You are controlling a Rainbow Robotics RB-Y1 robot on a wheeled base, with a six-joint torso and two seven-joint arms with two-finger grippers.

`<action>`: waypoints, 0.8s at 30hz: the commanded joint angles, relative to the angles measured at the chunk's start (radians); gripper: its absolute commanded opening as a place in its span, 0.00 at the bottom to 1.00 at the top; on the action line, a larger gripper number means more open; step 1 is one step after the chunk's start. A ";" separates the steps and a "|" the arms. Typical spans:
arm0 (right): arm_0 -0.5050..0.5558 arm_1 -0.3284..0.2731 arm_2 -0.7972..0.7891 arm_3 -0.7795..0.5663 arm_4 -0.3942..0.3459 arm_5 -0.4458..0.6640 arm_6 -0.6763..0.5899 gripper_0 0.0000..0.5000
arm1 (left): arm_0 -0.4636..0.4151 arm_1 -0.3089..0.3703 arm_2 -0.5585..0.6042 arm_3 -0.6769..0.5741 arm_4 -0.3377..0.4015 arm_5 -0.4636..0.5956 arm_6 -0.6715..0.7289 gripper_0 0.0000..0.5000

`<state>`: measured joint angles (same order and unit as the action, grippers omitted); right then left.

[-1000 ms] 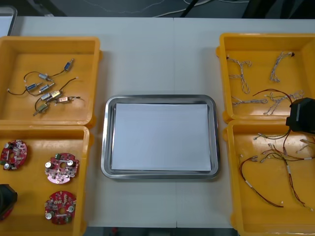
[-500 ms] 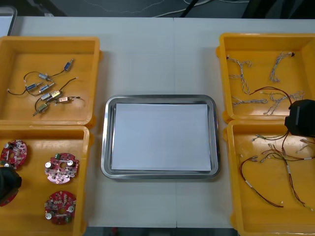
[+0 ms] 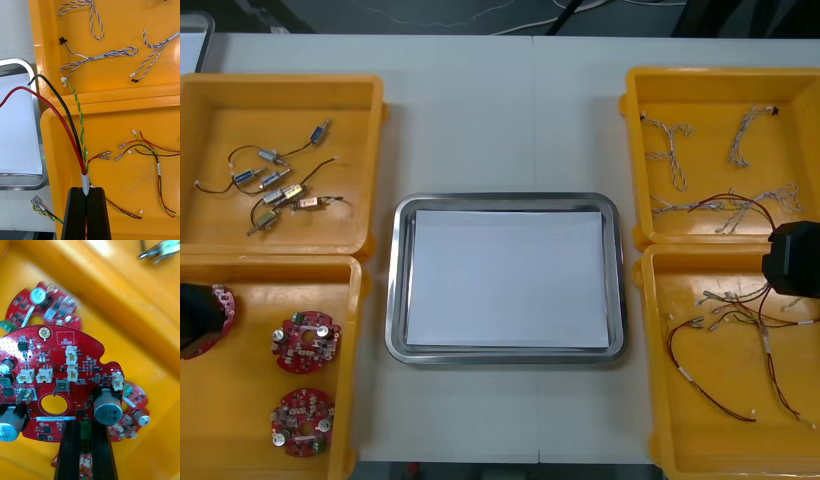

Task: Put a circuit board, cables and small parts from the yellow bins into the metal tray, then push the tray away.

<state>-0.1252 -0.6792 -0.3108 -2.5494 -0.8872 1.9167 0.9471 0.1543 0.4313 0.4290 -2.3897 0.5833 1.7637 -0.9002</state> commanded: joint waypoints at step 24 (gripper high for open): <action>0.022 -0.039 0.009 -0.031 0.007 0.003 -0.059 0.00 | -0.377 0.109 -0.217 0.020 0.136 0.156 -0.149 0.00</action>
<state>-0.1181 -0.6813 -0.3107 -2.5508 -0.8857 1.9167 0.9129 -0.1605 0.5032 0.2305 -2.3837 0.6691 1.9125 -1.0357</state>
